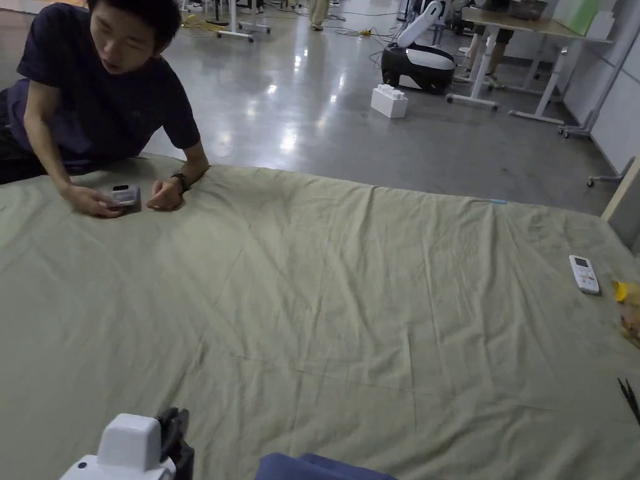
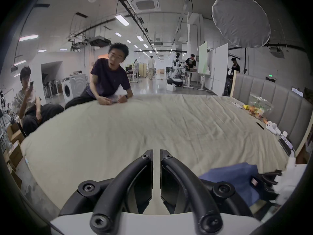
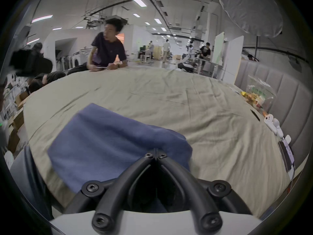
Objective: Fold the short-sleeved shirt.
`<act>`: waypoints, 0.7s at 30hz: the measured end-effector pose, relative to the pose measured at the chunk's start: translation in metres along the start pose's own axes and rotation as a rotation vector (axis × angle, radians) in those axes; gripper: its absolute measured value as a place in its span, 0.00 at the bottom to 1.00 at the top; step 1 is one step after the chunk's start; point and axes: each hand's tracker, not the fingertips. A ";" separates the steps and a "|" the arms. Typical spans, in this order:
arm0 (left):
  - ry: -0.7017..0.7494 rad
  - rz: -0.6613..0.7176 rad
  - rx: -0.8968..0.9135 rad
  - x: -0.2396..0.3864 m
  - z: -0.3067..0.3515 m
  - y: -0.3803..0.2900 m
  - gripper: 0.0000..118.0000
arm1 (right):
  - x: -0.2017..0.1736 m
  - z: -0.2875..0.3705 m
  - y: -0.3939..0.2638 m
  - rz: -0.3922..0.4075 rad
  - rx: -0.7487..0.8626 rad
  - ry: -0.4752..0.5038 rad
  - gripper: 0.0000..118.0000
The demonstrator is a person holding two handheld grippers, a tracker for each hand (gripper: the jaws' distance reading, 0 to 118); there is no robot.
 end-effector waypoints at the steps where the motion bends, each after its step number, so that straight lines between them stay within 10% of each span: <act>1: -0.046 0.010 -0.040 0.000 -0.003 -0.004 0.09 | 0.003 -0.007 0.000 -0.020 -0.007 0.008 0.00; 6: -0.248 0.144 -0.280 0.002 -0.026 -0.022 0.50 | 0.005 -0.014 0.005 0.010 -0.004 -0.006 0.00; 10: -0.368 0.291 -0.362 -0.005 -0.052 -0.037 0.63 | 0.008 -0.010 0.008 -0.007 -0.007 -0.004 0.00; 21: -0.745 0.642 -0.688 0.006 -0.135 -0.066 0.68 | 0.015 -0.007 0.003 -0.006 -0.003 0.015 0.00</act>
